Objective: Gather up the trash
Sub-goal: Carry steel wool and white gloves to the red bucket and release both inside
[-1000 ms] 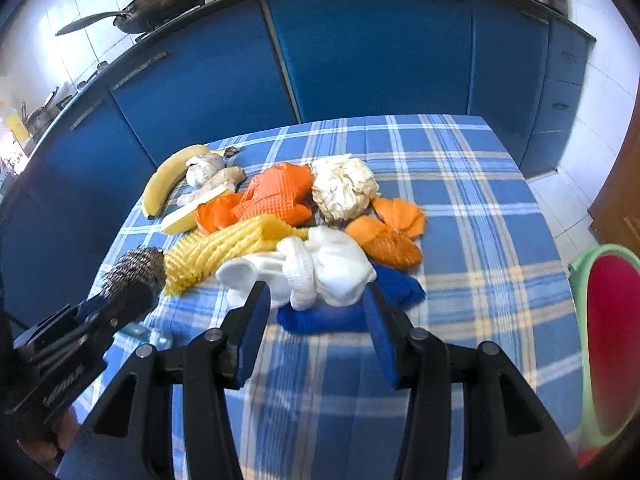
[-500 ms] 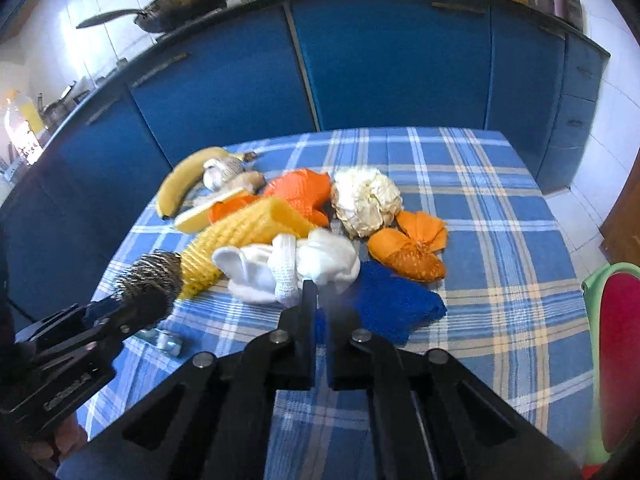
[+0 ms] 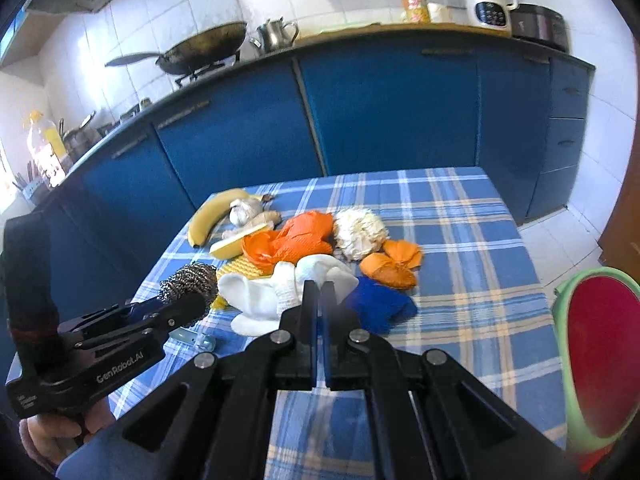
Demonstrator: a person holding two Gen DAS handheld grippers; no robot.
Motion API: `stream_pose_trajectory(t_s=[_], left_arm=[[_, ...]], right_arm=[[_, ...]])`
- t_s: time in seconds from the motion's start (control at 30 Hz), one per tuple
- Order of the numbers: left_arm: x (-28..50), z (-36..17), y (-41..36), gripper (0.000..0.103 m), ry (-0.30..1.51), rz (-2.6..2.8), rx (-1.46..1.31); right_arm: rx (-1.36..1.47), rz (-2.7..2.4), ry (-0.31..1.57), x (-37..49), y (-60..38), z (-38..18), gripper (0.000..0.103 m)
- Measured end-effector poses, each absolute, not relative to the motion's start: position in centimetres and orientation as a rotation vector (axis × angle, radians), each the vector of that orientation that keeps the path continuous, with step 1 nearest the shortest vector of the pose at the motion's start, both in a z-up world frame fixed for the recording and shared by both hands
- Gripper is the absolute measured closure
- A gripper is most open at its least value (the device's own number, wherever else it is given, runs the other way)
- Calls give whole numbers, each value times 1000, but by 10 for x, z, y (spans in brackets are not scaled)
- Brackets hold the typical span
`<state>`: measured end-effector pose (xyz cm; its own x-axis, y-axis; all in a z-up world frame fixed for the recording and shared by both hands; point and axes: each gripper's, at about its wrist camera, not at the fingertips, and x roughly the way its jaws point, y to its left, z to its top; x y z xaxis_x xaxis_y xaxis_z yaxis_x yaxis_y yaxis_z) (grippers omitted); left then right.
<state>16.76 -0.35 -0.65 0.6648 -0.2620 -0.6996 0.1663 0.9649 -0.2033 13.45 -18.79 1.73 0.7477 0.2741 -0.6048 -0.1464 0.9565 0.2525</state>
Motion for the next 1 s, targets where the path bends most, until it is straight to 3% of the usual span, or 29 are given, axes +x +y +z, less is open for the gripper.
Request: stream_pose_trajectory(t_s=[0.43, 1.0], left_arm=[[153, 13, -51, 75, 800, -371, -56], [134, 18, -168, 75, 835, -552, 117]], right_arm=[[229, 72, 633, 82, -251, 34, 99], [361, -170, 598, 25, -353, 21, 99]])
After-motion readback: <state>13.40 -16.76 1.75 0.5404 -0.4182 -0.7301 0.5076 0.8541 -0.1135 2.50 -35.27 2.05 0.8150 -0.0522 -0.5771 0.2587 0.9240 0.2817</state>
